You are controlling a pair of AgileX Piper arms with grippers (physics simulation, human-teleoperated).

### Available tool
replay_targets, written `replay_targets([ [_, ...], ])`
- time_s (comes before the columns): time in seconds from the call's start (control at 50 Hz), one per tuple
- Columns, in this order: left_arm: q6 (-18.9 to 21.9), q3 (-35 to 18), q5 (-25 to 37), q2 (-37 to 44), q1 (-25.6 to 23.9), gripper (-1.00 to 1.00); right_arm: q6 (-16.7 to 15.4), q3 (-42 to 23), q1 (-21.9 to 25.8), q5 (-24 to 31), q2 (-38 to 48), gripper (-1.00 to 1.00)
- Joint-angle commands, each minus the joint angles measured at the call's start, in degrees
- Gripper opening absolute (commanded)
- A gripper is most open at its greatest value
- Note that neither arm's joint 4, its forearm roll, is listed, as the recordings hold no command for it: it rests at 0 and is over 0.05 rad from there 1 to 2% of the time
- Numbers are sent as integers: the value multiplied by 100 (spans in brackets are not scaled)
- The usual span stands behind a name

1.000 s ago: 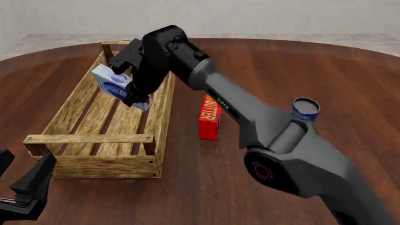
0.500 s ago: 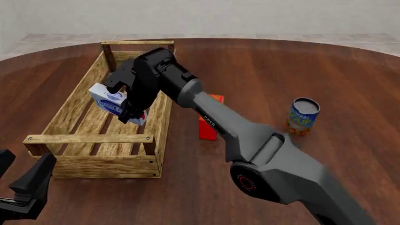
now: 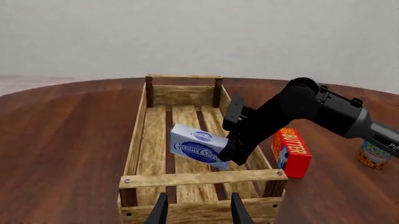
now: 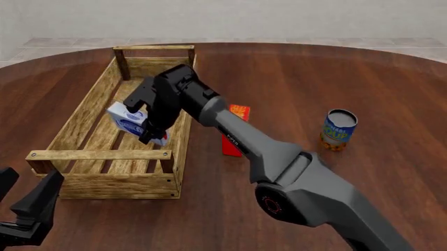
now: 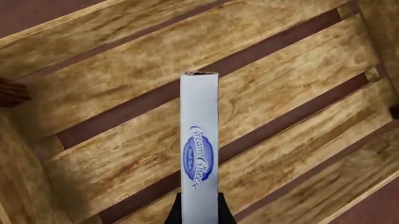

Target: Pick up the cream cheese and put it in the tray.

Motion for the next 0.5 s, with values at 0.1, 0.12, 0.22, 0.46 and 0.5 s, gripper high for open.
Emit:
replay_targets([
  [0.1, -44, 26, -25, 12, -24, 100, 48, -33, -11, 46, 70, -100],
  [0.12, -43, 27, -26, 13, -28, 100, 54, -34, -8, 42, 85, -100],
  [0.22, -61, 23, -41, 43, -18, 100, 92, -37, 18, 11, 161, -100],
  [0.46, -53, 39, -138, 141, -22, 100, 135, -40, -14, -9, 182, -100],
  [0.5, -52, 43, -150, 153, -25, 100, 176, -41, 9, -27, 159, -100],
])
